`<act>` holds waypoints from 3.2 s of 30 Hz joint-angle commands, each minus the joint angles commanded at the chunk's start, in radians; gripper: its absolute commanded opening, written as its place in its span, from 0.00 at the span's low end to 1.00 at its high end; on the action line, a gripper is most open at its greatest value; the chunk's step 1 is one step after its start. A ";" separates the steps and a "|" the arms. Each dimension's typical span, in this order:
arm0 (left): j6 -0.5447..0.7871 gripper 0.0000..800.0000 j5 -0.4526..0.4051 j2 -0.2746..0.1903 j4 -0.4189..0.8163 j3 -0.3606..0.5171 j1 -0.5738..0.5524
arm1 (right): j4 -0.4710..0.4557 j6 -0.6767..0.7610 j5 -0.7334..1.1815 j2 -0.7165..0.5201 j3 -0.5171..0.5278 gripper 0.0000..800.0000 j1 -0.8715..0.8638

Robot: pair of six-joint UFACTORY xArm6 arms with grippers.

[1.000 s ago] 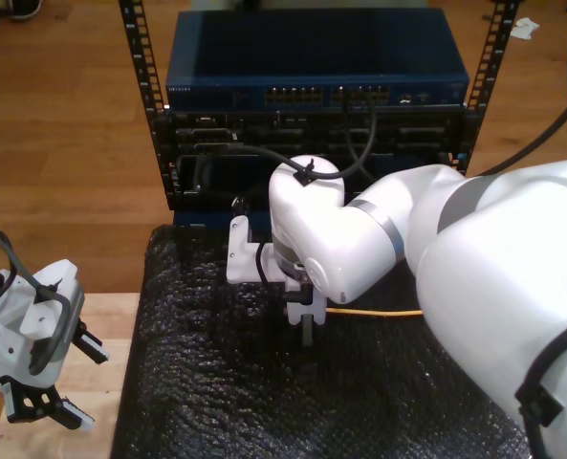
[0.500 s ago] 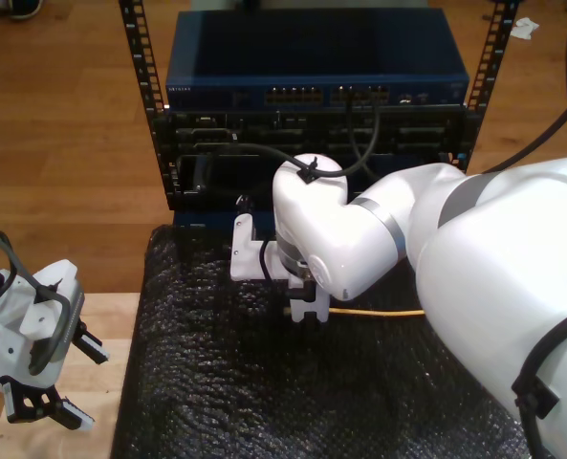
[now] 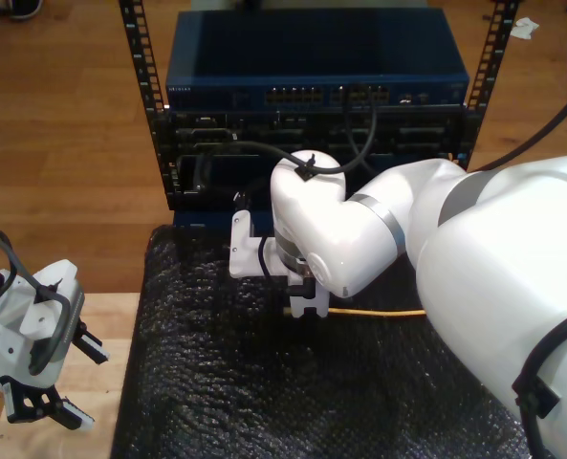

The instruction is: Grab the cable and plug it in

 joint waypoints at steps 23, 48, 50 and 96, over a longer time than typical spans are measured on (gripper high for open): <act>0.000 1.00 0.000 0.000 0.000 0.002 0.000 | 0.000 0.000 -0.018 0.000 0.002 0.22 0.002; 0.005 1.00 0.005 0.000 0.000 0.002 0.000 | 0.006 -0.003 -0.014 -0.032 0.008 0.00 -0.006; 0.005 1.00 0.011 0.000 0.000 0.000 0.000 | 0.014 -0.005 -0.009 -0.052 0.008 0.00 -0.008; -0.127 1.00 0.195 0.031 -0.434 -0.161 -0.261 | 0.545 -0.413 0.431 -0.496 0.048 0.00 -0.230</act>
